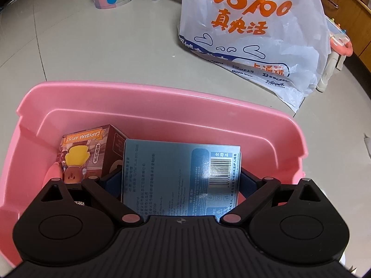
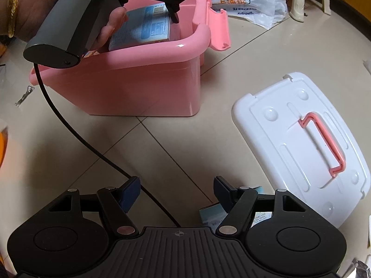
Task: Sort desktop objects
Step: 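Lower the box into the bin and open the left gripper, then raise the open left gripper away from the bin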
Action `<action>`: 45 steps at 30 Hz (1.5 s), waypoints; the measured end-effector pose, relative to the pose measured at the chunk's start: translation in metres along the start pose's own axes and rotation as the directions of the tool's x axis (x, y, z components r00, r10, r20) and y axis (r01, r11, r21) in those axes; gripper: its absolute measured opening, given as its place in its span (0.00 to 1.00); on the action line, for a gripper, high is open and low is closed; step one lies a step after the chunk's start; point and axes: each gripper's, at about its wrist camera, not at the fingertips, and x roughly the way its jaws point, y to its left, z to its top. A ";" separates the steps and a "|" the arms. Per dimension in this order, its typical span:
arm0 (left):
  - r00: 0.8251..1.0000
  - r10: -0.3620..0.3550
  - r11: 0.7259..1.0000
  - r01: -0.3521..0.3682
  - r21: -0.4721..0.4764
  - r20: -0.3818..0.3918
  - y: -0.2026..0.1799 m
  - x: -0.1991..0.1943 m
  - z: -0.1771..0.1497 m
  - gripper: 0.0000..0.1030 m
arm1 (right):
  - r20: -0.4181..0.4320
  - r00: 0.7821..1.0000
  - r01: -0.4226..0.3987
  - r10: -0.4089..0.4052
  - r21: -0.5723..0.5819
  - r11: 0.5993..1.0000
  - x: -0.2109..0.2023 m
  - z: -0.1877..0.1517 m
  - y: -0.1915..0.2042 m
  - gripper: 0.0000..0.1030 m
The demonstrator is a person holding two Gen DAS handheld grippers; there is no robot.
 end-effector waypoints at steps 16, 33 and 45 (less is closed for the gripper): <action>0.994 -0.006 0.999 0.011 -0.050 0.105 0.007 -0.061 -0.002 0.95 | 0.046 0.999 0.022 -0.021 -0.014 1.000 -0.027 -0.001 -0.004 0.64; 0.963 0.086 0.990 -0.111 0.085 0.255 0.030 -0.209 -0.088 0.95 | 0.201 0.980 0.021 -0.002 -0.095 0.995 -0.098 0.003 -0.014 0.74; 0.977 0.111 0.986 -0.131 0.099 0.184 0.046 -0.238 -0.152 0.96 | 0.205 0.976 -0.029 0.075 -0.220 0.975 -0.143 0.014 -0.034 0.77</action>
